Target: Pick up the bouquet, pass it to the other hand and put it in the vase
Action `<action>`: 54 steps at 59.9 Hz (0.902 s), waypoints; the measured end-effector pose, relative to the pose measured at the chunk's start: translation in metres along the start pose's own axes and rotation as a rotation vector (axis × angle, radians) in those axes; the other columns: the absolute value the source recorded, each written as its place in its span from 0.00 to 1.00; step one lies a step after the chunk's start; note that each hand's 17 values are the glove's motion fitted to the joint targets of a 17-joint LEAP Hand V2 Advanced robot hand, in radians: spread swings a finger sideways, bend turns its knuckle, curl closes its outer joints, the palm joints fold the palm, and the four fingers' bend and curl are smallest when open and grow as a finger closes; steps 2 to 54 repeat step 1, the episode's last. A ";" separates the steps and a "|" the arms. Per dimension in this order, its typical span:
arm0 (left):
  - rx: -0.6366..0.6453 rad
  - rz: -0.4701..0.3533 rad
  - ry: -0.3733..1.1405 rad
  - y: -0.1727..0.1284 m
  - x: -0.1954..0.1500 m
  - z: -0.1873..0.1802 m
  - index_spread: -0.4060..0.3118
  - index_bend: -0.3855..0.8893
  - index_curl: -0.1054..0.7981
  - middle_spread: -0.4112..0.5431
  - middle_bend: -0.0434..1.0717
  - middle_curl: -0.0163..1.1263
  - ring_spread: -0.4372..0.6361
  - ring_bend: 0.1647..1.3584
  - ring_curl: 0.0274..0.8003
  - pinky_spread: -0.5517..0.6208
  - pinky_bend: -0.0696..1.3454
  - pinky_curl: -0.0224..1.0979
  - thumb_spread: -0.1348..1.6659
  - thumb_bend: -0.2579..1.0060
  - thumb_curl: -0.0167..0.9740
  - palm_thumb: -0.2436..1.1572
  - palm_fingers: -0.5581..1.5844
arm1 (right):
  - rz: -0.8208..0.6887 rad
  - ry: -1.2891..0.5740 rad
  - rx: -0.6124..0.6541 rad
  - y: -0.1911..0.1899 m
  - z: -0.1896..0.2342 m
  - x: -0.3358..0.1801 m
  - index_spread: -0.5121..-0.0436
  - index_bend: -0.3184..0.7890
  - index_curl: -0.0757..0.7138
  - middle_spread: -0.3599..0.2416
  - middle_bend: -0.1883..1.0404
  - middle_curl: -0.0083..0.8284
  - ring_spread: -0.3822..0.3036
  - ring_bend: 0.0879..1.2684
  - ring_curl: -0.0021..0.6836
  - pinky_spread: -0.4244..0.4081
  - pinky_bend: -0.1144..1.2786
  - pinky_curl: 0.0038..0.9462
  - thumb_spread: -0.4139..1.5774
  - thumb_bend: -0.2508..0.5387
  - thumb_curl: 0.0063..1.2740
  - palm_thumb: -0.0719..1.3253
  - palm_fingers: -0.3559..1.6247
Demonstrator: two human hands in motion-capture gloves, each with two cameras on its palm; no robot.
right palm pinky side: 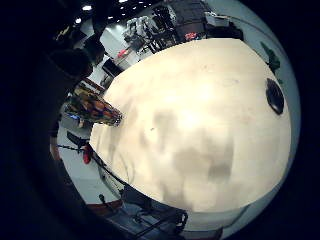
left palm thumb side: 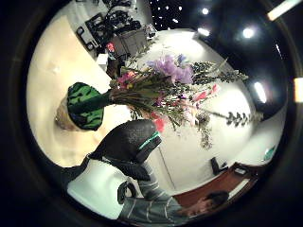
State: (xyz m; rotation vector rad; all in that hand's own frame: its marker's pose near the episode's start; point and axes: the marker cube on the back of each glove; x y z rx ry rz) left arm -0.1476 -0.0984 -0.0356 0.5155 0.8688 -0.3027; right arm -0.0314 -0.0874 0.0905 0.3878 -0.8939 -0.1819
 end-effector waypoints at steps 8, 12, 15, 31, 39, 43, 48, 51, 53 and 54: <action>0.001 -0.002 -0.001 0.000 0.000 -0.001 0.79 0.36 0.21 0.83 0.22 0.29 0.81 0.33 0.30 0.86 0.29 0.29 0.50 0.17 0.38 0.31 0.21 | 0.039 0.021 -0.001 0.000 0.000 0.004 0.63 0.42 0.55 0.41 0.38 0.56 0.24 0.18 0.59 0.56 0.20 0.29 0.75 0.29 0.37 0.54 0.69; 0.001 -0.002 -0.001 0.000 0.000 -0.001 0.79 0.36 0.21 0.83 0.22 0.29 0.81 0.33 0.30 0.86 0.29 0.29 0.50 0.17 0.38 0.31 0.21 | 0.039 0.021 -0.001 0.000 0.000 0.004 0.63 0.42 0.55 0.41 0.38 0.56 0.24 0.18 0.59 0.56 0.20 0.29 0.75 0.29 0.37 0.54 0.69; 0.001 -0.002 -0.001 0.000 0.000 -0.001 0.79 0.36 0.21 0.83 0.22 0.29 0.81 0.33 0.30 0.86 0.29 0.29 0.50 0.17 0.38 0.31 0.21 | 0.039 0.021 -0.001 0.000 0.000 0.004 0.63 0.42 0.55 0.41 0.38 0.56 0.24 0.18 0.59 0.56 0.20 0.29 0.75 0.29 0.37 0.54 0.69; 0.001 -0.002 -0.001 0.000 0.000 -0.001 0.79 0.36 0.21 0.83 0.22 0.29 0.81 0.33 0.30 0.86 0.29 0.29 0.50 0.17 0.38 0.31 0.21 | 0.039 0.021 -0.001 0.000 0.000 0.004 0.63 0.42 0.55 0.41 0.38 0.56 0.24 0.18 0.59 0.56 0.20 0.29 0.75 0.29 0.37 0.54 0.69; 0.001 -0.002 -0.001 0.000 0.000 -0.001 0.79 0.36 0.21 0.83 0.22 0.29 0.81 0.33 0.30 0.86 0.29 0.29 0.50 0.17 0.38 0.31 0.21 | 0.039 0.021 -0.001 0.000 0.000 0.004 0.63 0.42 0.55 0.41 0.38 0.56 0.24 0.18 0.59 0.56 0.20 0.29 0.75 0.29 0.37 0.54 0.69; 0.001 -0.002 -0.001 0.000 0.000 -0.001 0.79 0.36 0.21 0.83 0.22 0.29 0.81 0.33 0.30 0.86 0.29 0.29 0.50 0.17 0.38 0.31 0.21 | 0.039 0.021 -0.001 0.000 0.000 0.004 0.63 0.42 0.55 0.41 0.38 0.56 0.24 0.18 0.59 0.56 0.20 0.29 0.75 0.29 0.37 0.54 0.69; 0.001 -0.002 -0.001 0.000 0.000 -0.001 0.79 0.36 0.21 0.83 0.22 0.29 0.81 0.33 0.30 0.86 0.29 0.29 0.50 0.17 0.38 0.31 0.21 | 0.039 0.021 -0.001 0.000 0.000 0.004 0.63 0.42 0.55 0.41 0.38 0.56 0.24 0.18 0.59 0.56 0.20 0.29 0.75 0.29 0.37 0.54 0.69; 0.001 -0.002 -0.001 0.000 0.000 -0.001 0.79 0.36 0.21 0.83 0.22 0.29 0.81 0.33 0.30 0.86 0.29 0.29 0.50 0.17 0.38 0.31 0.21 | 0.039 0.021 -0.001 0.000 0.000 0.004 0.63 0.42 0.55 0.41 0.38 0.56 0.24 0.18 0.59 0.56 0.20 0.29 0.75 0.29 0.37 0.54 0.69; 0.001 -0.002 -0.001 0.000 0.000 -0.001 0.79 0.36 0.21 0.83 0.22 0.29 0.81 0.33 0.30 0.86 0.29 0.29 0.50 0.17 0.38 0.31 0.21 | 0.039 0.021 -0.001 0.000 0.000 0.004 0.63 0.42 0.55 0.41 0.38 0.56 0.24 0.18 0.59 0.56 0.20 0.29 0.75 0.29 0.37 0.54 0.69; 0.001 -0.002 -0.001 0.000 0.000 -0.001 0.79 0.36 0.21 0.83 0.22 0.29 0.81 0.33 0.30 0.86 0.29 0.29 0.50 0.17 0.38 0.31 0.21 | 0.039 0.021 -0.001 0.000 0.000 0.004 0.63 0.42 0.55 0.41 0.38 0.56 0.24 0.18 0.59 0.56 0.20 0.29 0.75 0.29 0.37 0.54 0.69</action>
